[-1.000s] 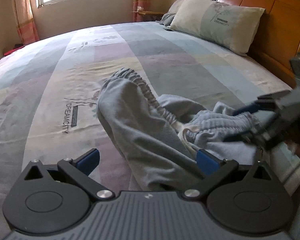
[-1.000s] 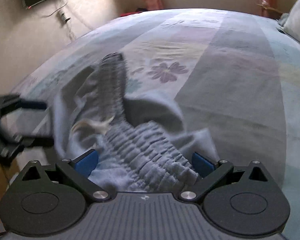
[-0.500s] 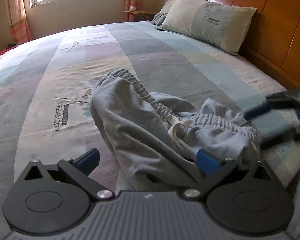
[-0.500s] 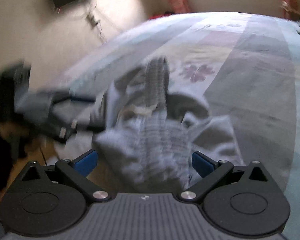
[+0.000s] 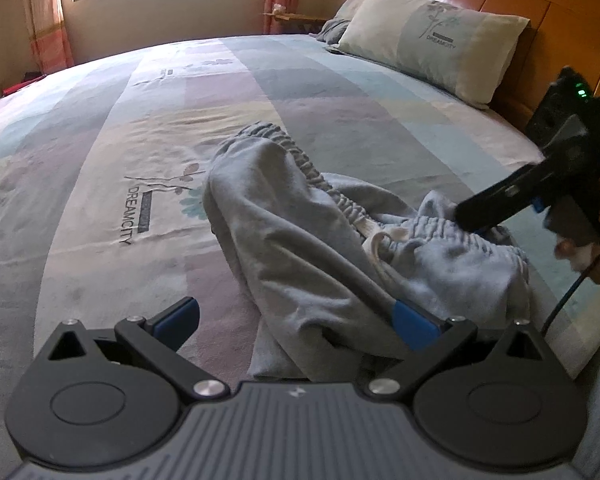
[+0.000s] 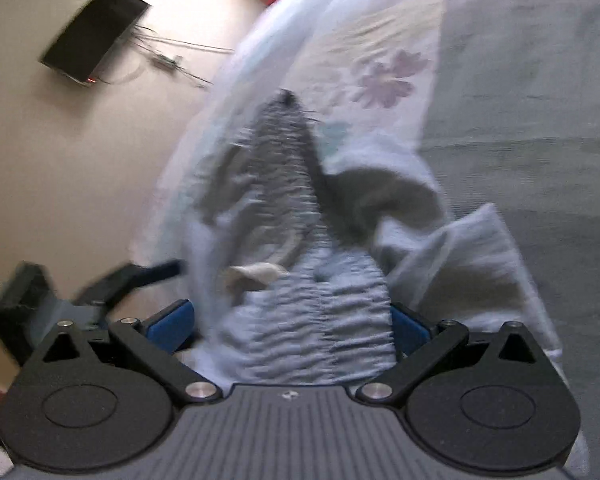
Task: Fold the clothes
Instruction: 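Reach the right tool to the elastic waistband of the grey sweatpants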
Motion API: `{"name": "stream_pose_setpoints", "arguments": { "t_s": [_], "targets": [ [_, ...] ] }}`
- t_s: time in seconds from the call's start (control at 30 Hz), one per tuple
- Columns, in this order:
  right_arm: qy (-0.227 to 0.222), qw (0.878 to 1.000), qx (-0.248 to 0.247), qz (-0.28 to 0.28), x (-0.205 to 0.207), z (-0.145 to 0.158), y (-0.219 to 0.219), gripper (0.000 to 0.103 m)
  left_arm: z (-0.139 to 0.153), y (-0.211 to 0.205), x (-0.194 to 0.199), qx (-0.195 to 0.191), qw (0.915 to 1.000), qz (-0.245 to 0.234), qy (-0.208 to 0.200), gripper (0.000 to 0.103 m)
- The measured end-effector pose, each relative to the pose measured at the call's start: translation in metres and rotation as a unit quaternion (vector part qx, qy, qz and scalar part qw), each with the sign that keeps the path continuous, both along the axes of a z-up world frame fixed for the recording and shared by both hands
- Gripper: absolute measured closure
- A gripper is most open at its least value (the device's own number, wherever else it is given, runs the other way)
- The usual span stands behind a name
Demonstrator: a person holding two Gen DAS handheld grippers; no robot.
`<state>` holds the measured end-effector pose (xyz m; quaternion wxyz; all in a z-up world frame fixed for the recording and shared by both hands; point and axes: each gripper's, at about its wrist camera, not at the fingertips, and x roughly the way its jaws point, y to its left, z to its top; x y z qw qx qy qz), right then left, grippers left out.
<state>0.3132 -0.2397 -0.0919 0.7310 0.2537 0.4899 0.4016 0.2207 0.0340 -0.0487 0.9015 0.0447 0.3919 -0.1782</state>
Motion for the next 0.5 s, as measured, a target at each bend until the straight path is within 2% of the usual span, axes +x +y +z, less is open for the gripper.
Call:
{"name": "stream_pose_setpoints", "arguments": {
  "t_s": [0.17,0.23,0.4,0.5],
  "targets": [
    [-0.023,0.996,0.091,0.008,-0.026,0.023,-0.01,0.0,0.002,0.001,0.002,-0.002,1.0,0.004,-0.004,0.001],
    [-0.019,0.994,0.105,0.019,-0.033,0.021,-0.009,0.0,0.001,0.002,0.002,-0.006,1.0,0.004,-0.004,0.001],
    [0.005,0.999,0.035,0.029,-0.046,-0.005,0.008,0.001,0.001,0.003,0.001,-0.017,0.9999,0.0,0.001,0.001],
    [-0.021,0.999,0.014,0.02,-0.054,0.001,0.009,0.001,0.003,0.002,0.001,-0.014,0.9999,-0.003,-0.001,0.001]
  ]
}}
